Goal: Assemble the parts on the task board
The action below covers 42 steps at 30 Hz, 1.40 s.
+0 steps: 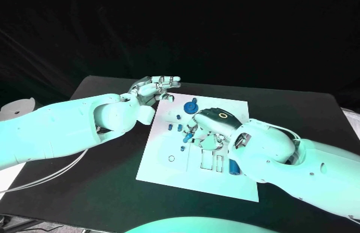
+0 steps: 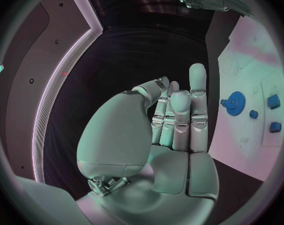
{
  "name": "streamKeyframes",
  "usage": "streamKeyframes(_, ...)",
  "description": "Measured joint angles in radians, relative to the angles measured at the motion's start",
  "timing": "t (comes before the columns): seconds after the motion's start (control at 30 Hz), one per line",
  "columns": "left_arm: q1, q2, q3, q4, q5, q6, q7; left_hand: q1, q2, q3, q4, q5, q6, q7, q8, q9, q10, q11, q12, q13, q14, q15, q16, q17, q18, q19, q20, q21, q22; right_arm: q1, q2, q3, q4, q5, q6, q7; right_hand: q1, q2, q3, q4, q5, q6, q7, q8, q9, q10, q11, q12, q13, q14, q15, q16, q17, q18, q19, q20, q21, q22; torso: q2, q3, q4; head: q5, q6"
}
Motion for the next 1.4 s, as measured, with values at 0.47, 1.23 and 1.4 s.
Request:
streamKeyframes(0.47,0.000,0.003,0.000,0.000,0.000,0.001,0.000,0.000,0.000,0.000,0.000,0.000,0.000,0.000,0.000,0.000,0.000,0.000,0.000,0.000,0.000,0.000,0.000,0.000,0.000,0.000,0.000,0.000,0.000,-0.077,0.129,-0.025,-0.110,-0.014,0.001,0.047,0.000,0.000,0.005,-0.006,0.000,-0.004,0.001,-0.004,-0.002,0.000,0.000,-0.008,0.000,0.000,0.000,0.000,-0.002,0.000,0.000,0.000,0.000,-0.003,0.001,-0.0012,0.0006,0.022,-0.011)
streamKeyframes(1.23,0.000,0.004,0.000,0.000,0.000,0.003,-0.001,0.000,0.000,0.000,0.000,0.000,0.000,0.000,0.000,0.000,0.000,0.000,0.000,0.000,0.002,0.002,0.000,0.000,0.000,0.000,0.000,0.000,0.000,-0.087,0.163,-0.030,-0.164,-0.041,0.056,0.054,0.007,0.004,0.005,-0.008,-0.003,-0.005,0.005,-0.010,-0.002,0.000,0.000,-0.013,-0.001,0.000,0.000,0.000,-0.005,0.000,0.000,0.000,0.000,-0.005,0.000,0.0001,-0.0007,0.025,-0.016)
streamKeyframes(1.4,0.000,0.003,0.000,0.000,0.000,0.004,-0.001,0.000,0.000,0.000,0.000,0.000,0.000,0.000,0.000,0.000,0.000,0.000,0.000,0.000,0.002,0.002,0.000,0.000,0.000,0.000,0.000,0.000,0.000,-0.087,0.163,-0.029,-0.158,-0.056,0.066,0.045,0.007,0.004,0.005,-0.008,0.000,-0.005,0.006,-0.012,-0.002,0.000,0.000,-0.015,-0.001,0.000,0.000,0.000,-0.005,0.000,0.000,0.000,0.000,-0.005,0.001,0.0001,-0.0003,0.025,-0.017)
